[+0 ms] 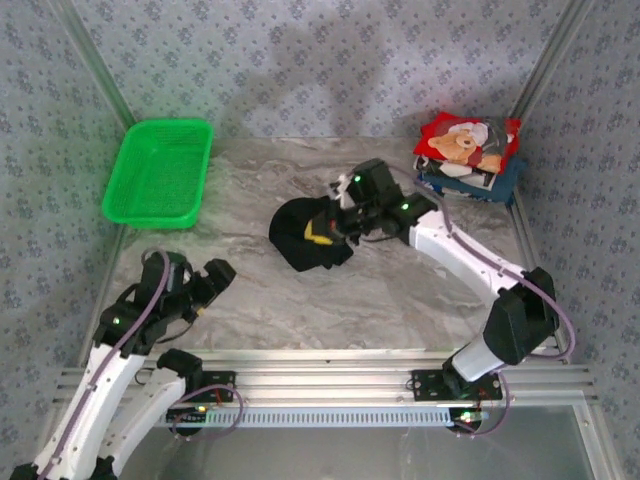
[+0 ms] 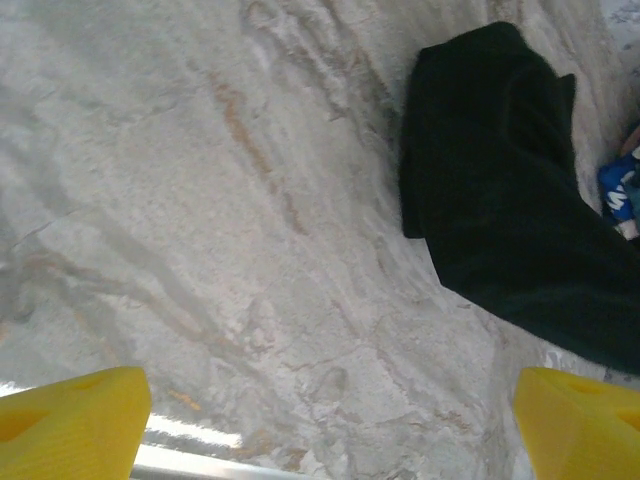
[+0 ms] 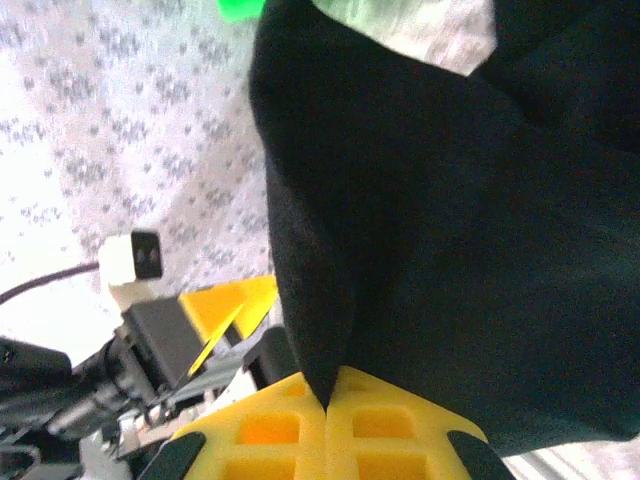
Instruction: Fold and stack the t-shirts
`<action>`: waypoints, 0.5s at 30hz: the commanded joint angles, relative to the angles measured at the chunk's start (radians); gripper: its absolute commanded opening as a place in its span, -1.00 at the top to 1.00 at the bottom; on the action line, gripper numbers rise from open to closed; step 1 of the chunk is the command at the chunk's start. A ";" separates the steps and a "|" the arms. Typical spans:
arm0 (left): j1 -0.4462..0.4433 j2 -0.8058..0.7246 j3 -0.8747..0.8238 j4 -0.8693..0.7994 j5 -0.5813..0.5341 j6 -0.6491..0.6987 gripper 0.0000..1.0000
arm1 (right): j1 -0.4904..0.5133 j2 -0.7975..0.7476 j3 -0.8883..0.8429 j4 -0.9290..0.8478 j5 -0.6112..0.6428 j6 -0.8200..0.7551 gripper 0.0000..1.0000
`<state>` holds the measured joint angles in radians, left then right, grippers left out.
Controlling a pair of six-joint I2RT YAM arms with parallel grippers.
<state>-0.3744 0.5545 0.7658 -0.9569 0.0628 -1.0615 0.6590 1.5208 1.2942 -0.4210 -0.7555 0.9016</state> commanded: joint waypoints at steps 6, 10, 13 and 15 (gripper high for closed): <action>-0.006 -0.081 -0.116 -0.048 0.041 -0.097 -0.84 | 0.276 0.159 -0.011 0.210 0.079 0.345 0.58; -0.009 -0.103 -0.140 -0.075 0.036 -0.088 -0.83 | 0.333 0.188 0.098 0.092 0.067 0.321 0.00; -0.009 -0.127 -0.155 -0.066 0.060 -0.088 -0.84 | 0.292 0.085 0.099 -0.012 0.131 0.273 -0.13; -0.012 -0.132 -0.174 -0.053 0.092 -0.095 -0.83 | 0.247 0.021 0.097 -0.102 0.155 0.222 -0.20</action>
<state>-0.3763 0.4366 0.6147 -1.0130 0.1059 -1.1416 0.9710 1.6604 1.3479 -0.3775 -0.6624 1.1717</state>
